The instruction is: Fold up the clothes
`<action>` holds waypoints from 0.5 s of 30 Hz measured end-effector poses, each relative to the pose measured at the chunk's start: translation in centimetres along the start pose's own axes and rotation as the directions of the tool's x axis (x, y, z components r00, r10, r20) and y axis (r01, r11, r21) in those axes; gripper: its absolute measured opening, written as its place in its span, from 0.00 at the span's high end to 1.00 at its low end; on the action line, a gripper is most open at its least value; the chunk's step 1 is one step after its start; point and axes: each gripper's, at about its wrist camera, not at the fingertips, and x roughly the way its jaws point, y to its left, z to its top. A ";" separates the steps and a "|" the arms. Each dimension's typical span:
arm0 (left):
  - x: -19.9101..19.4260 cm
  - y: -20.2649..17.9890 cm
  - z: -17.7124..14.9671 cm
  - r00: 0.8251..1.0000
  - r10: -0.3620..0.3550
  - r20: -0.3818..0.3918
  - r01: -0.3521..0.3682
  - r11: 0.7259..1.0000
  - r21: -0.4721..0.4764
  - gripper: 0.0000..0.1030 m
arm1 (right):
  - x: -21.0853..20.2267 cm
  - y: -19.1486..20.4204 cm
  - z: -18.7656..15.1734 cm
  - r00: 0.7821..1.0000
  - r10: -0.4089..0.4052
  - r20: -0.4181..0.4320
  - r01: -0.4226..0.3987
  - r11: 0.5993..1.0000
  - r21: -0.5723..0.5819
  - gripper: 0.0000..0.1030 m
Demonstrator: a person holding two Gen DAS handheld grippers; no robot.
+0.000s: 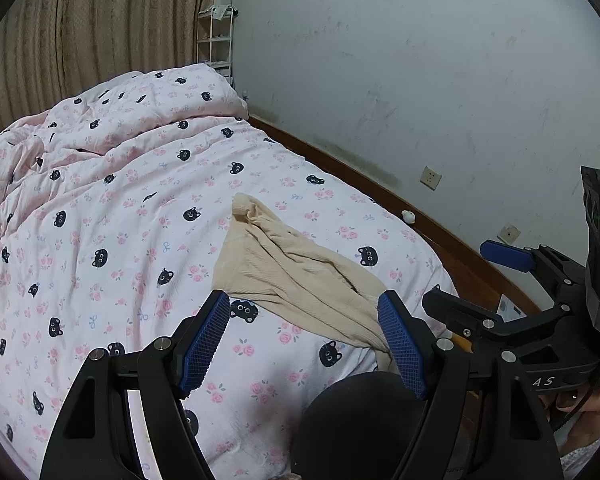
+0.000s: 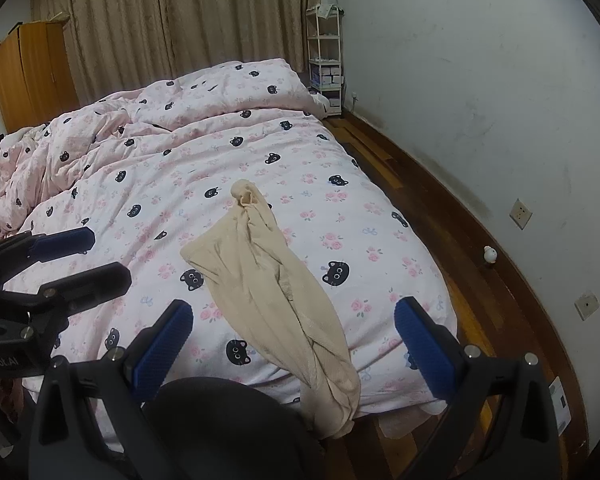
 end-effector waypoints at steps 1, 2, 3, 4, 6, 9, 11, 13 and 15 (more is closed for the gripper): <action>0.0 0.0 0.0 1.000 -0.001 -0.002 0.001 1.000 -0.001 0.30 | 0.0 0.0 0.0 1.000 0.000 0.000 0.000 1.000 0.001 0.00; 0.0 0.0 0.1 1.000 -0.001 -0.004 0.001 1.000 -0.002 0.30 | 0.0 0.0 0.0 1.000 0.000 0.000 0.000 1.000 0.001 0.00; 0.0 0.0 0.1 1.000 -0.002 -0.004 0.002 1.000 -0.003 0.30 | 0.0 0.1 0.1 1.000 0.000 0.000 0.000 1.000 0.002 0.00; 0.0 0.0 0.2 1.000 -0.003 -0.003 0.003 1.000 -0.003 0.30 | 0.0 0.1 0.1 1.000 0.000 0.000 0.000 1.000 0.002 0.00; 0.0 -0.1 0.1 1.000 -0.004 -0.001 0.004 1.000 -0.006 0.30 | 0.0 0.1 0.1 1.000 0.001 -0.001 -0.001 1.000 0.004 0.00; 0.0 0.3 0.1 1.000 -0.007 0.001 0.007 1.000 -0.016 0.30 | 0.5 -0.2 0.2 1.000 0.003 -0.006 -0.003 1.000 0.011 0.00; 0.0 0.8 0.0 1.000 -0.005 0.008 0.005 1.000 -0.015 0.30 | 0.5 -0.4 0.5 1.000 0.005 -0.005 -0.005 1.000 0.014 0.00; 0.2 0.9 0.2 1.000 0.005 0.003 -0.005 1.000 -0.020 0.30 | 0.5 -0.6 0.5 1.000 0.003 0.001 -0.003 1.000 0.017 0.00; 0.1 1.1 0.2 1.000 0.007 0.004 -0.007 1.000 -0.027 0.30 | 0.5 -0.6 0.7 1.000 0.003 0.002 -0.003 1.000 0.017 0.00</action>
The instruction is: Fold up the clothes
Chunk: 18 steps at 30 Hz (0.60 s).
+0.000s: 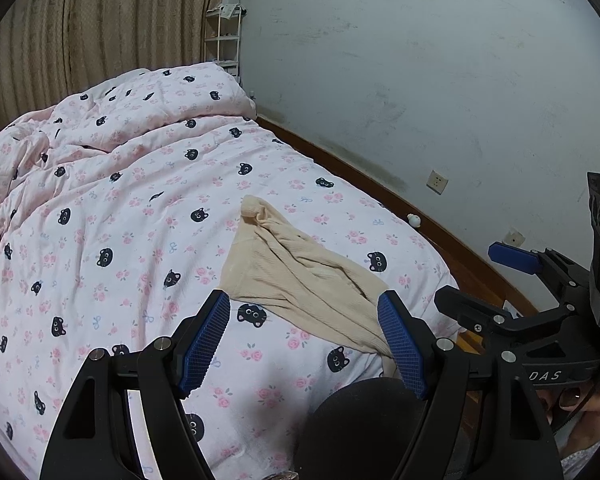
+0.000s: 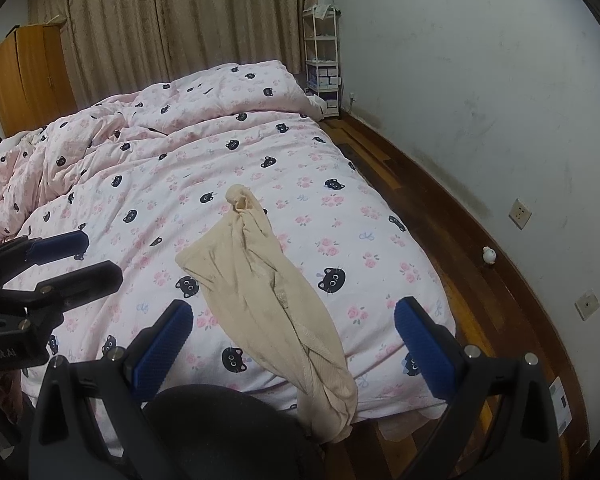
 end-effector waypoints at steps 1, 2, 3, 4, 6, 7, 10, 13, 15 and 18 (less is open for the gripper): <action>0.0 0.0 0.0 1.000 0.002 0.001 -0.002 1.000 0.000 0.30 | 0.0 0.0 0.0 1.000 -0.001 0.000 0.001 1.000 -0.001 0.00; 0.0 0.0 0.0 1.000 0.003 0.003 -0.003 1.000 0.000 0.30 | 0.0 0.0 0.0 1.000 -0.002 0.000 0.002 1.000 -0.002 0.00; 0.0 0.0 0.0 1.000 0.004 0.004 -0.004 1.000 0.001 0.30 | 0.0 0.0 0.1 1.000 -0.003 0.000 0.003 1.000 -0.003 0.00; 0.0 0.0 0.0 1.000 0.005 0.005 -0.005 1.000 0.001 0.30 | 0.0 0.1 0.1 1.000 -0.003 0.000 0.003 1.000 -0.003 0.00; 0.1 0.1 0.1 1.000 0.008 0.006 -0.008 1.000 0.000 0.30 | -0.1 0.2 0.0 1.000 -0.003 0.003 0.003 1.000 -0.003 0.00; 0.1 0.1 0.1 1.000 0.009 0.006 -0.009 1.000 -0.001 0.30 | -0.1 0.2 -0.1 1.000 -0.002 0.003 0.002 1.000 -0.003 0.00; 0.0 0.3 0.1 1.000 0.011 0.007 -0.011 1.000 -0.002 0.30 | 0.0 0.2 -0.1 1.000 -0.003 0.002 0.003 1.000 -0.004 0.00; -0.1 0.5 0.1 1.000 0.009 0.007 -0.009 1.000 -0.004 0.30 | 0.0 0.3 -0.1 1.000 -0.004 0.001 0.004 1.000 -0.006 0.00; -0.1 0.5 0.1 1.000 0.010 0.009 -0.010 1.000 -0.004 0.30 | 0.0 0.4 -0.1 1.000 -0.004 0.001 0.004 1.000 -0.008 0.00; -0.2 0.5 0.0 1.000 0.011 0.010 -0.011 1.000 -0.006 0.30 | 0.0 0.5 0.0 1.000 -0.005 0.001 0.005 1.000 -0.009 0.00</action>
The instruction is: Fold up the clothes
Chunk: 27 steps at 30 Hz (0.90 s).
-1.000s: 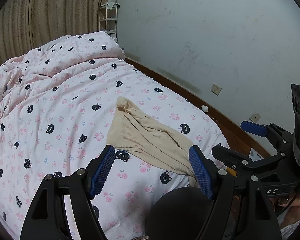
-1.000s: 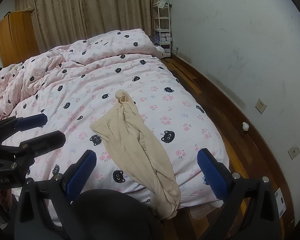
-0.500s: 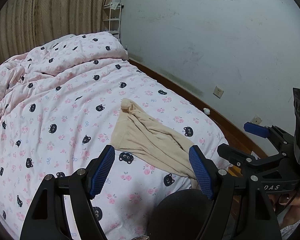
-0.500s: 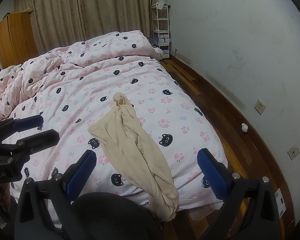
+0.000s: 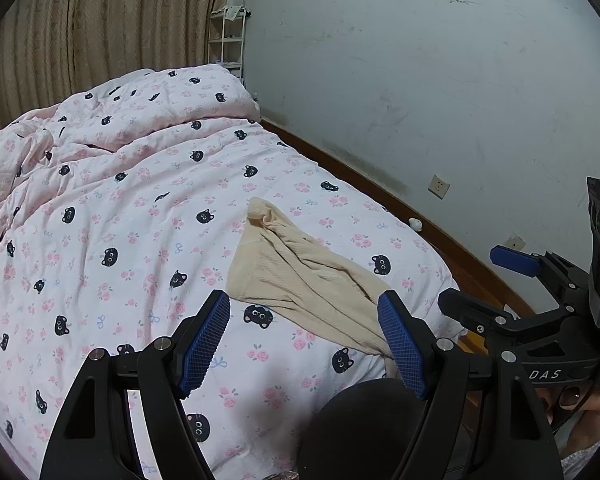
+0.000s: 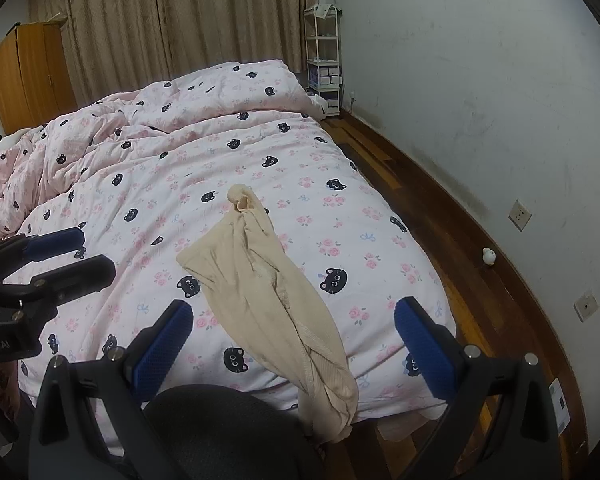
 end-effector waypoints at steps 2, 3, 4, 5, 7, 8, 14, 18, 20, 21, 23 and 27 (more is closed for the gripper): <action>0.0 0.1 0.0 1.000 -0.001 -0.002 0.001 1.000 -0.002 0.30 | 0.0 0.0 0.1 1.000 -0.001 0.001 0.001 1.000 0.000 0.00; 0.0 0.1 0.0 1.000 0.000 -0.002 0.000 1.000 -0.001 0.30 | 0.0 0.0 0.1 1.000 -0.002 0.001 0.002 1.000 0.000 0.00; 0.0 0.1 0.0 1.000 0.001 -0.002 -0.001 1.000 -0.001 0.30 | 0.0 0.0 0.1 1.000 -0.002 0.001 0.002 1.000 0.000 0.00; 0.0 0.1 0.0 1.000 0.002 -0.003 -0.002 1.000 -0.001 0.30 | 0.0 0.0 0.1 1.000 -0.002 0.001 0.002 1.000 0.000 0.00; 0.0 0.1 0.0 1.000 0.004 -0.003 -0.004 1.000 -0.003 0.30 | 0.0 0.0 0.1 1.000 -0.002 0.001 0.002 1.000 0.002 0.00; 0.0 0.1 -0.1 1.000 0.005 -0.003 -0.005 1.000 -0.004 0.30 | 0.0 0.0 0.1 1.000 -0.002 0.001 0.002 1.000 0.002 0.00; 0.1 0.1 -0.1 1.000 0.002 -0.006 -0.002 1.000 -0.005 0.30 | 0.0 -0.1 0.2 1.000 -0.002 0.003 0.002 1.000 0.001 0.00; 0.1 0.1 -0.2 1.000 0.003 -0.006 -0.004 1.000 -0.007 0.30 | 0.0 0.0 0.2 1.000 -0.001 0.002 0.001 1.000 0.001 0.00; 0.1 0.0 -0.1 1.000 0.006 -0.007 -0.006 1.000 -0.008 0.30 | 0.0 0.0 0.2 1.000 -0.001 0.002 0.001 1.000 0.000 0.00; 0.1 0.0 -0.2 1.000 0.007 -0.007 -0.007 1.000 -0.009 0.30 | 0.0 0.0 0.2 1.000 0.000 0.002 0.000 1.000 -0.001 0.00; 0.0 0.1 -0.2 1.000 0.011 -0.007 -0.011 1.000 -0.013 0.30 | 0.0 0.0 0.2 1.000 0.000 0.002 0.000 1.000 -0.002 0.00; 0.0 0.1 -0.2 1.000 0.016 -0.008 -0.016 1.000 -0.018 0.30 | -0.1 0.0 0.3 1.000 0.001 0.004 -0.001 1.000 -0.003 0.00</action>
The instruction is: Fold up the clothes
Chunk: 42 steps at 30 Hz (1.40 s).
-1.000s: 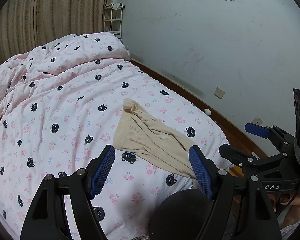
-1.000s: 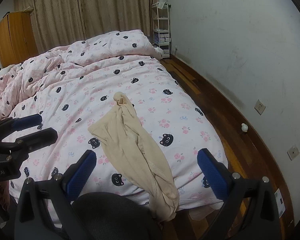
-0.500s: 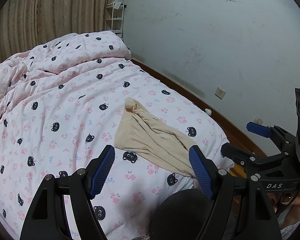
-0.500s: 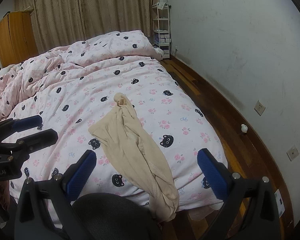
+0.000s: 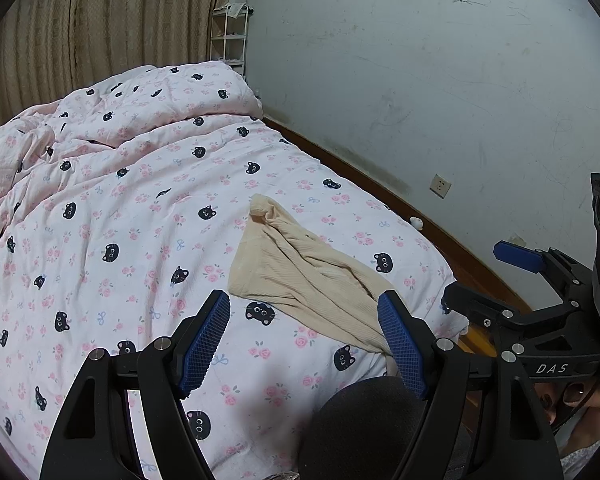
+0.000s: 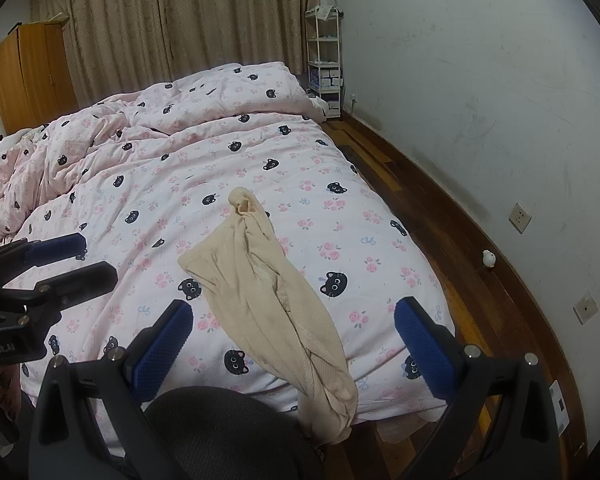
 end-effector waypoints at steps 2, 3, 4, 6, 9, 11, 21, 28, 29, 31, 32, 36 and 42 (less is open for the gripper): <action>0.0 0.0 0.0 1.000 0.001 0.000 -0.001 1.000 -0.001 0.30 | 0.0 0.0 0.0 1.000 0.001 -0.001 -0.001 1.000 0.000 0.00; -0.1 0.0 0.0 1.000 0.001 0.000 -0.001 1.000 0.000 0.30 | 0.0 0.1 0.0 1.000 0.002 -0.002 -0.002 1.000 0.000 0.00; -0.1 0.1 0.0 1.000 0.000 0.000 0.000 1.000 0.000 0.30 | 0.0 0.1 0.0 1.000 0.002 -0.003 -0.002 1.000 0.000 0.00; -0.1 0.1 0.0 1.000 0.000 0.000 0.000 1.000 -0.001 0.30 | 0.1 0.1 0.0 1.000 0.001 -0.005 -0.001 1.000 -0.002 0.00; -0.1 0.1 0.0 1.000 0.001 0.001 -0.001 1.000 -0.001 0.30 | 0.1 0.1 0.0 1.000 0.002 -0.006 -0.002 1.000 0.000 0.00; -0.1 0.2 0.0 1.000 0.001 0.001 -0.001 1.000 -0.002 0.30 | 0.1 0.1 0.0 1.000 0.002 -0.006 -0.002 1.000 0.000 0.00; -0.1 0.2 0.2 1.000 0.009 -0.001 -0.009 1.000 -0.010 0.30 | 0.3 0.1 0.0 1.000 0.002 -0.010 -0.002 1.000 0.001 0.00; 0.1 0.4 0.1 1.000 0.008 -0.004 -0.008 1.000 -0.015 0.30 | 0.5 0.2 0.0 1.000 0.004 -0.013 -0.004 1.000 -0.002 0.00; 0.1 0.4 0.1 1.000 0.008 -0.004 -0.008 1.000 -0.015 0.30 | 0.5 0.3 0.0 1.000 0.004 -0.013 -0.004 1.000 -0.002 0.00; 0.1 0.5 0.1 1.000 0.007 -0.005 -0.007 1.000 -0.016 0.30 | 0.5 0.3 0.0 1.000 0.004 -0.014 -0.004 1.000 -0.001 0.00; 0.1 0.5 0.1 1.000 0.007 -0.006 -0.008 1.000 -0.016 0.30 | 0.6 0.3 0.0 1.000 0.006 -0.016 -0.006 1.000 0.000 0.00; 0.3 0.6 0.1 1.000 0.010 -0.011 -0.010 1.000 -0.024 0.30 | 0.8 0.3 0.0 1.000 0.006 -0.019 -0.006 1.000 0.001 0.00; 0.9 1.0 0.0 1.000 0.010 -0.018 -0.010 1.000 -0.029 0.30 | 1.2 0.1 -0.1 1.000 0.009 -0.026 -0.008 1.000 0.004 0.00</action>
